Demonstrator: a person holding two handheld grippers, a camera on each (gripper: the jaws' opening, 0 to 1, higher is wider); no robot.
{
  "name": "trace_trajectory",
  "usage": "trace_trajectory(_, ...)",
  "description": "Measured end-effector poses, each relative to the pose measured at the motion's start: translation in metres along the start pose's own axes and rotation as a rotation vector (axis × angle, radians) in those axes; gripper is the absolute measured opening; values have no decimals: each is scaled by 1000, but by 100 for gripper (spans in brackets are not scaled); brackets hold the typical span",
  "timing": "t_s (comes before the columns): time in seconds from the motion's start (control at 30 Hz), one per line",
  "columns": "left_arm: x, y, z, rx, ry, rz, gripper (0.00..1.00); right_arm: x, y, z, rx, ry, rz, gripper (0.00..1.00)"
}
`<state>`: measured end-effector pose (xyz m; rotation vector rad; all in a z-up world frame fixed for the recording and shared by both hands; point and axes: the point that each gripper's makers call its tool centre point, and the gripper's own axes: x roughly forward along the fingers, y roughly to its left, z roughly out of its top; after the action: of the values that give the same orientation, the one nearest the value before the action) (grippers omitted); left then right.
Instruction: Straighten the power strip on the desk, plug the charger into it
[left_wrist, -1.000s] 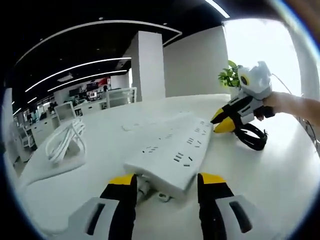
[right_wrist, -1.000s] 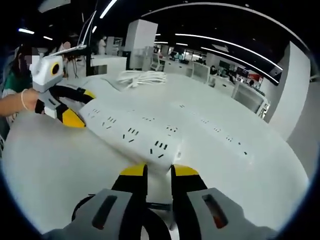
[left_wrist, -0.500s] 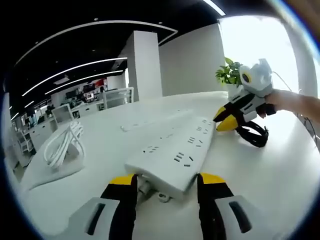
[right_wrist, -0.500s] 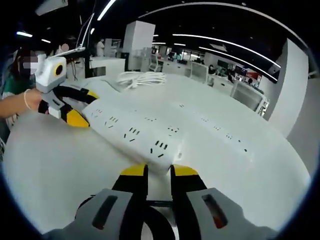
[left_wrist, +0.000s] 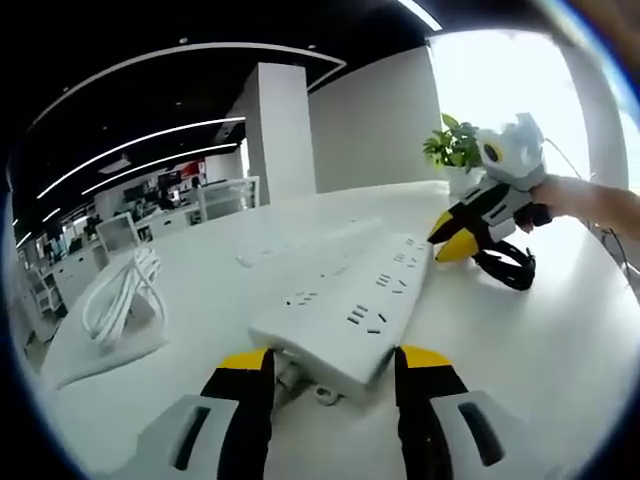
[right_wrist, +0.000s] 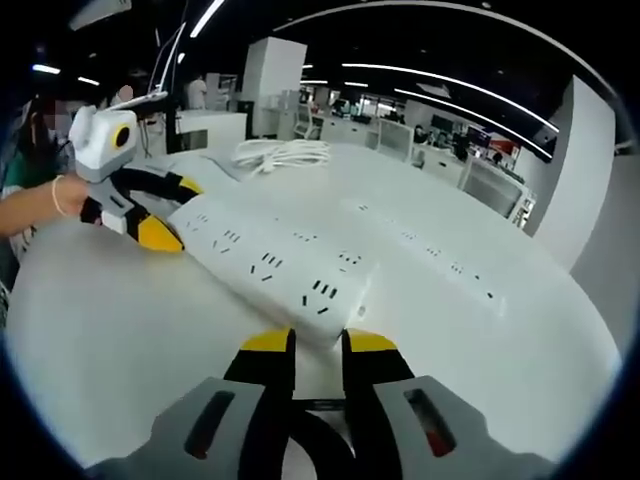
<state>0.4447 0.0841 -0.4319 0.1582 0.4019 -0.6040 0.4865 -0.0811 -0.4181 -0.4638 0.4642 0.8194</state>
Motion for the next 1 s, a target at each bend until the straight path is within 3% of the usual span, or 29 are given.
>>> trace_trajectory(0.33,4,5,2,14,29,-29,49,-1,2,-1,2,6,-13,17)
trace_trajectory(1.0,7,7,3,45,25,-71,50,-4,5,-2,31,12,-40,17)
